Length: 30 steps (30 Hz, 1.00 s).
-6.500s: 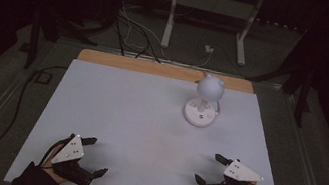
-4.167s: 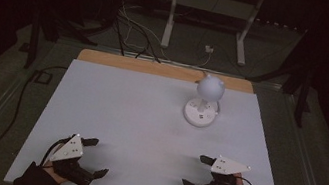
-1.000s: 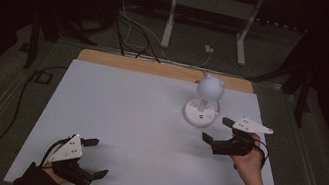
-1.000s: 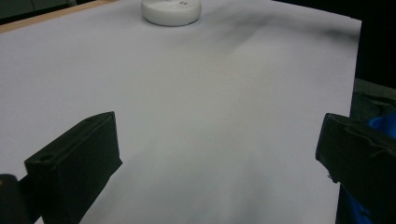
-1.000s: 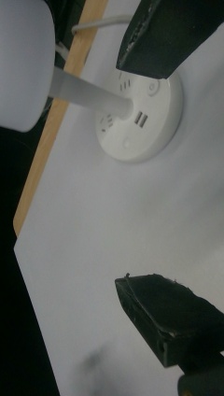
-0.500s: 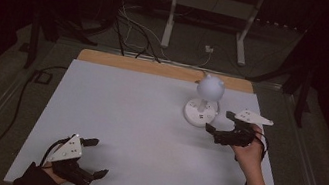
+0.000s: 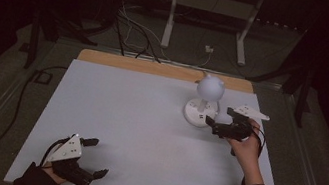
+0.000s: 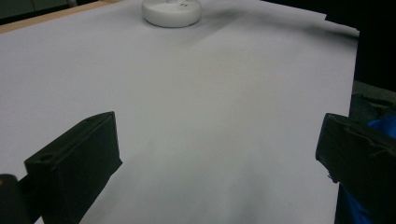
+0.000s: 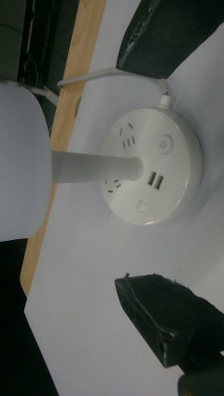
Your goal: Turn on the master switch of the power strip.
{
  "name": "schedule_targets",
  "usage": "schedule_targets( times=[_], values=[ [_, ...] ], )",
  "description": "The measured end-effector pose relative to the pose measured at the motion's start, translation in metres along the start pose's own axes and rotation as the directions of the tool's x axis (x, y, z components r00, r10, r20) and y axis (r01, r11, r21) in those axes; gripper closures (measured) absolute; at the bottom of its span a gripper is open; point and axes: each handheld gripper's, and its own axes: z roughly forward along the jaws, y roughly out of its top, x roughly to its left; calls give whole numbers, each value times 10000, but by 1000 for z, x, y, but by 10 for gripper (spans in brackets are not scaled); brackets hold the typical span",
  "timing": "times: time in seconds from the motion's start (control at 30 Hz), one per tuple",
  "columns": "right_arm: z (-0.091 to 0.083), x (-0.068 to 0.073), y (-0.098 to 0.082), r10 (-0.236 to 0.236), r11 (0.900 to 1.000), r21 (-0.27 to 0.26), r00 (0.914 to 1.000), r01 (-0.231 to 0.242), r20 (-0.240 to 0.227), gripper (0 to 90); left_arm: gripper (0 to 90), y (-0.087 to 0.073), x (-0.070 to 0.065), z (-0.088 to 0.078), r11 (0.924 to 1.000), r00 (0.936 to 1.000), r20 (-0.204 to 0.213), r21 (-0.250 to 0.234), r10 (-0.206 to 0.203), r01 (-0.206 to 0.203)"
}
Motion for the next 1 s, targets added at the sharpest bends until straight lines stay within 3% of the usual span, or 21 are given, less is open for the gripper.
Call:
schedule_targets(
  times=[0.27, 0.57, 0.7, 1.0],
  values=[
    [9, -6, -1, 416, 9991, 76, 9989, -417, 222, 0, 3, 0, 0, 0, 10000, 10000, 26, -41, -22, 22],
    [12, -16, -2, 1107, 9935, 195, 9927, -1117, 480, 187, 3, 0, 1, -1, 9999, 9999, 58, -109, -103, 104],
    [11, -17, -2, 1333, 9908, 144, 9877, -1349, 813, 308, 3, 0, 1, -2, 9996, 9998, 98, -221, -189, 191],
    [20, -17, -6, 1116, 9920, 502, 9901, -1161, 856, 511, 3, 0, 2, -2, 9991, 9993, 190, -258, -318, 323]
  ],
)
